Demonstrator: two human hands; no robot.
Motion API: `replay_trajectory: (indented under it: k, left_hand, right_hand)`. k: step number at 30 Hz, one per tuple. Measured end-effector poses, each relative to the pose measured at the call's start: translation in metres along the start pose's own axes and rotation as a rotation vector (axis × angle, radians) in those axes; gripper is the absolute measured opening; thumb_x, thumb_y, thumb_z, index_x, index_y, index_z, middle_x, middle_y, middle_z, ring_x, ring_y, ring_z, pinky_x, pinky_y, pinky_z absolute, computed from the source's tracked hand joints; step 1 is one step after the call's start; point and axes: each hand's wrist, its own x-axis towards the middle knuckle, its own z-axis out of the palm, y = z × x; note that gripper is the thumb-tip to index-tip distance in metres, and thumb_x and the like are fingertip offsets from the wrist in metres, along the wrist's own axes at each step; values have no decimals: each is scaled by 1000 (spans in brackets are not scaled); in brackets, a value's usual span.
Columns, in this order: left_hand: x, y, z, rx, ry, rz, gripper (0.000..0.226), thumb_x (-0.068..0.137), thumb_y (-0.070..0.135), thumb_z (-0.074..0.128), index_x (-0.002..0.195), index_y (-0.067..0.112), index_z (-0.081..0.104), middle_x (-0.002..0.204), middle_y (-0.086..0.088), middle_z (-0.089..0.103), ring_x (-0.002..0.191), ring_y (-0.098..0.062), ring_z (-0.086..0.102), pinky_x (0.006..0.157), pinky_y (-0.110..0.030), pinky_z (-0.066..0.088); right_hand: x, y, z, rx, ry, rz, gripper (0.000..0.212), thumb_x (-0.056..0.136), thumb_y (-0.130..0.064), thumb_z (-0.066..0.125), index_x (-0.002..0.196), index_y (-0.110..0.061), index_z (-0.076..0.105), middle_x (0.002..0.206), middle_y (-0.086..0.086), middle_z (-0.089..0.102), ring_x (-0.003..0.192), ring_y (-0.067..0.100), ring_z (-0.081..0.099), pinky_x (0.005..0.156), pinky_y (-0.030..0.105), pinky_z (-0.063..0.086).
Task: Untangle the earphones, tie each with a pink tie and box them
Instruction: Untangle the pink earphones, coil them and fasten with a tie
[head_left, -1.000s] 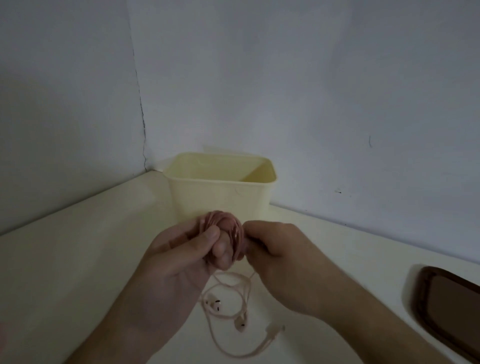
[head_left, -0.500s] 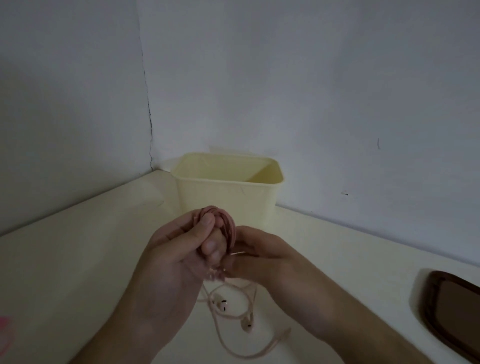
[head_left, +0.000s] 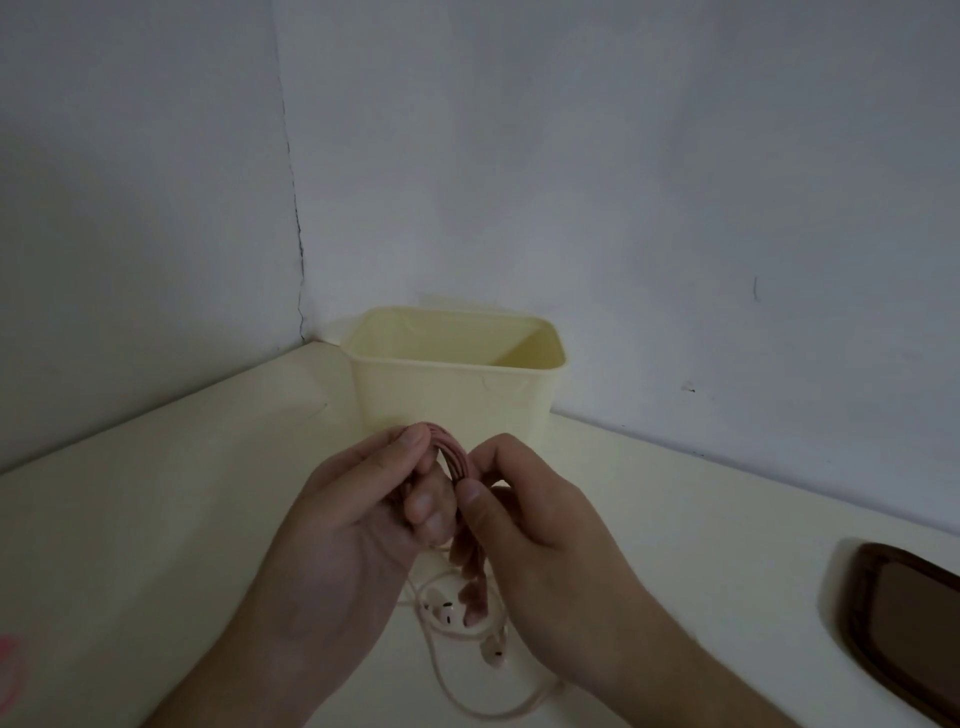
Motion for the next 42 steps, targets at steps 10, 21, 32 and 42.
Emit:
replay_trajectory:
  k: [10,21,32,42]
  left_hand:
    - [2,3,15,11,83,-10,43,97,30,60,74,-4,52,73,-21,44,65,-27,51,56,-33,52]
    - [4,-4,5,215,163,15,48,93,39,64,99,-9,73,88,-16,68,88,-28,68,91,-41,56]
    - [2,-5,3,631,108,86,16,95,8,70,92,19,80,75,-11,74,71,-22,71,67,-32,59]
    - [-3,-4,14,432,295,244,12,96,1,64,90,4,74,81,-10,79,71,-16,74,63,-20,58]
  right_hand:
    - [3,9,-4,-313,-2,-210,16,110,-31,46,99,-22,52,81,-1,65,70,20,66,66,50,57]
    - [11,4,-28,-414,68,-265,15,107,-18,55,95,-26,58,70,-6,64,62,16,61,56,23,46]
    - [9,-3,-29,-682,-58,-321,8,106,-29,56,99,-31,54,81,-13,61,73,9,58,59,22,43]
    - [7,6,-15,-269,116,-241,20,101,-20,66,100,-30,49,94,-8,76,93,14,74,82,38,59]
